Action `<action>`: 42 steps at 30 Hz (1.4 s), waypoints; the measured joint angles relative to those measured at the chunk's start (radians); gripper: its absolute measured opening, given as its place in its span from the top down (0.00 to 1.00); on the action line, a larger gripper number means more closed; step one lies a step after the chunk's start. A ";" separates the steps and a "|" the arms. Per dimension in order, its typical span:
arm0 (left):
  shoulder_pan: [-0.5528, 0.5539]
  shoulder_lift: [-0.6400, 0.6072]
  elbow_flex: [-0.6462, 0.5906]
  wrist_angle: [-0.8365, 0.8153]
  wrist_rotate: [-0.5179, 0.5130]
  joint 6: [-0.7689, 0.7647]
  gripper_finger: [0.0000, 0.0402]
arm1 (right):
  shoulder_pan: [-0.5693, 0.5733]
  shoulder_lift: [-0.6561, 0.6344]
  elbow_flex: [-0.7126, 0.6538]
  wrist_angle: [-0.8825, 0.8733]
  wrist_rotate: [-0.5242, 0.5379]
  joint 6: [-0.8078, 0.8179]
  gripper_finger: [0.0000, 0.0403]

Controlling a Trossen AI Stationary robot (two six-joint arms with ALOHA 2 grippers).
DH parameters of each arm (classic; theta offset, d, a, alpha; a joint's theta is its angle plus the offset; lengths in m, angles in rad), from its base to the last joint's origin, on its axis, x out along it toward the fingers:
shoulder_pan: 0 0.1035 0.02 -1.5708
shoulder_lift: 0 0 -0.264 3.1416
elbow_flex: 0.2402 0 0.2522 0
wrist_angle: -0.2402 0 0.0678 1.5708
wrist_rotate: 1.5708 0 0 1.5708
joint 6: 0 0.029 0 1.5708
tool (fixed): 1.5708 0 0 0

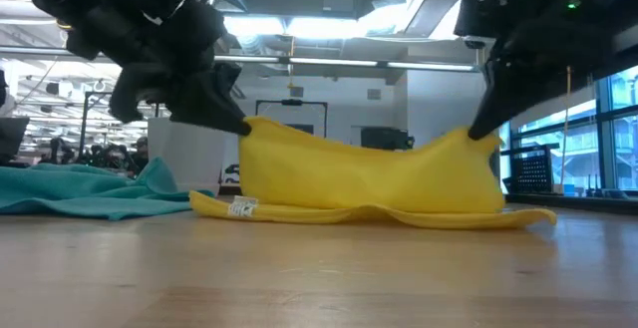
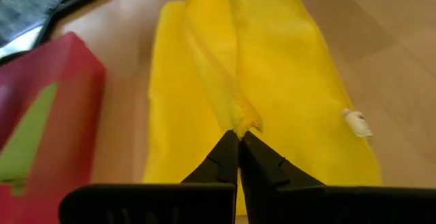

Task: Fold microfiber towels
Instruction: Fold the yellow microfiber towel

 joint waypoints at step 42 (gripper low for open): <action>-0.139 0.030 0.000 -0.053 0.078 -0.131 0.88 | 0.138 0.134 0.000 0.196 -0.196 0.023 0.76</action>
